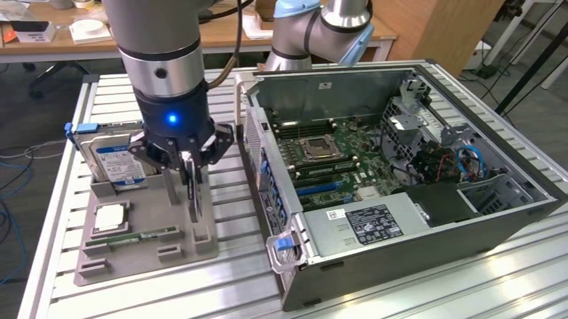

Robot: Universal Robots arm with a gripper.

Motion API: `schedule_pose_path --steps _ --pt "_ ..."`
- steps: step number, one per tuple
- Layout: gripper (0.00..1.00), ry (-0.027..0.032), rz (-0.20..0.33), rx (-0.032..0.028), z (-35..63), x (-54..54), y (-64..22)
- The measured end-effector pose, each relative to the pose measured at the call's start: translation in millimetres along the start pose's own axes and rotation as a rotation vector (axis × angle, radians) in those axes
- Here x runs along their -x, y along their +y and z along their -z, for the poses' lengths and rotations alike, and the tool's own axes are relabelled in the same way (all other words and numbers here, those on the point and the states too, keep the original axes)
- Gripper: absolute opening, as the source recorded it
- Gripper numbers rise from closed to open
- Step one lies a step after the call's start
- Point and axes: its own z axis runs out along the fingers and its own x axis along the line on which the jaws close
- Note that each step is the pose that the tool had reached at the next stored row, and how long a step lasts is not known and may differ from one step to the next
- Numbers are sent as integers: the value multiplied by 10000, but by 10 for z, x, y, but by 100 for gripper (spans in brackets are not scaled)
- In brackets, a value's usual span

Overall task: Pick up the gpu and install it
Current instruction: 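Pick up the gpu and move the gpu toward the slot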

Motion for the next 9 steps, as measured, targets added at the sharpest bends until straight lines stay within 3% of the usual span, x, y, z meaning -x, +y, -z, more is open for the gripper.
schedule_pose_path --steps 9 --pt "26 -2 0 4 80 2 4"
